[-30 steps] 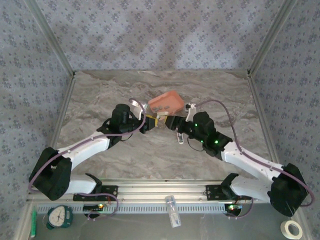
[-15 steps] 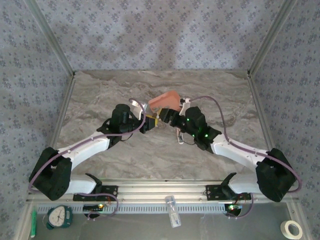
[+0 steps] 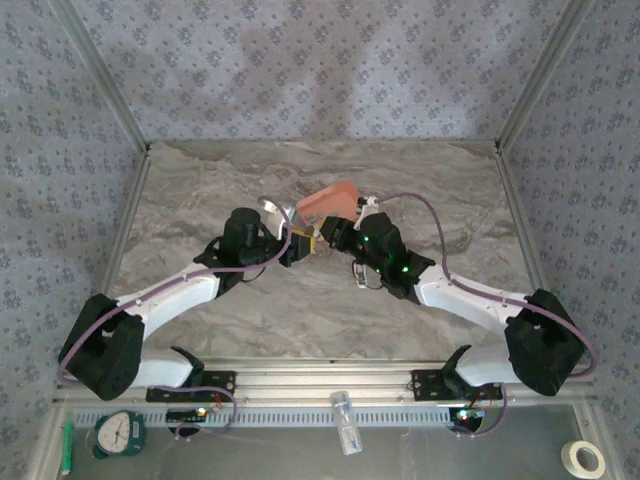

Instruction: Load the staples into the stapler

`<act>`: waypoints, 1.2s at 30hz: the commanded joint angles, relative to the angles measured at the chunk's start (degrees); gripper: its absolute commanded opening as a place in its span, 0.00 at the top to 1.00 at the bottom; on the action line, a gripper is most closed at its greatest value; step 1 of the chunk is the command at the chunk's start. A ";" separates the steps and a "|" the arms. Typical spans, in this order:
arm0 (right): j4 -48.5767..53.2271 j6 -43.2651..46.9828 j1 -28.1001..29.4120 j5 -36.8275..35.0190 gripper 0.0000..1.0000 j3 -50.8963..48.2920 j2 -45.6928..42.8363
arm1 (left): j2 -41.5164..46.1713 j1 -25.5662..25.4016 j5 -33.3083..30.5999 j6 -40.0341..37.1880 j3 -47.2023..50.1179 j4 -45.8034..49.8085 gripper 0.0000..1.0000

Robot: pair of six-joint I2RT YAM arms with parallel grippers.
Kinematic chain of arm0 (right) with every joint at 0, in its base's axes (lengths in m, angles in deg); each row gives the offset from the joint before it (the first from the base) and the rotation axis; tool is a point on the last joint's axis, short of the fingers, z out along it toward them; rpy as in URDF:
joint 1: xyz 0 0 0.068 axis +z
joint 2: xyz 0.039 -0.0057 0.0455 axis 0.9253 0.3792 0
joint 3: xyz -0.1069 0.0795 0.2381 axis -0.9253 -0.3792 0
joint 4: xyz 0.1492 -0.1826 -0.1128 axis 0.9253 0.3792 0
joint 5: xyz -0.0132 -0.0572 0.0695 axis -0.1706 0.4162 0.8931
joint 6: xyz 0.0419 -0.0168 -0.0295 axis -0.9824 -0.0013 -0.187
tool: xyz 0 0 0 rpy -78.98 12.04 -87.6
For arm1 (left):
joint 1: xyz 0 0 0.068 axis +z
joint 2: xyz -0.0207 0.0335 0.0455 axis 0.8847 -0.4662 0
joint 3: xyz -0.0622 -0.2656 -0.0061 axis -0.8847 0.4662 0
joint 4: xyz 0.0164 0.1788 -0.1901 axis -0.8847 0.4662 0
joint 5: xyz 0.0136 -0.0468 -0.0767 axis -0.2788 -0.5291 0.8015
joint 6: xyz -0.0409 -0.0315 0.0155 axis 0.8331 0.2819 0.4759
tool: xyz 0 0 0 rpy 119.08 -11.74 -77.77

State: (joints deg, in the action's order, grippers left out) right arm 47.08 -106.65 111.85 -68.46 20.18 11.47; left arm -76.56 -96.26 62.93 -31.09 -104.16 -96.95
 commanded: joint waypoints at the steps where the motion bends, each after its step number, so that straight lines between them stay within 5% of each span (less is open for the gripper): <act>1: 6.24 2.97 -0.81 -4.25 0.87 1.40 -2.29 | 0.24 -0.08 0.46 0.12 -0.60 -1.46 0.65; 5: 16.00 8.01 -2.68 -3.43 0.91 3.20 -5.60 | 0.18 -0.06 0.07 0.52 -1.25 -0.86 0.33; 8: 26.75 11.98 -4.94 -1.82 0.92 5.35 -7.78 | -0.25 -0.06 -0.74 0.19 -1.91 0.30 0.26; 15: 48.48 25.07 -14.25 4.63 0.93 11.42 -7.57 | -1.78 -0.11 -4.80 -0.76 -2.33 3.37 0.24; 23: 63.57 35.23 -21.24 9.35 0.93 21.53 6.03 | -4.51 0.02 -6.43 -1.35 -5.01 7.41 0.24; 36: 70.37 41.27 -26.46 6.52 0.92 31.38 22.25 | -9.38 0.62 -8.79 -1.71 -9.23 11.27 0.24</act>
State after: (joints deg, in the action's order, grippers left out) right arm 113.17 -68.42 86.57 -60.87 48.53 31.53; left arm -84.37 -95.97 55.36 -32.29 -110.52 -87.62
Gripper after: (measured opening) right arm 0.237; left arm 0.757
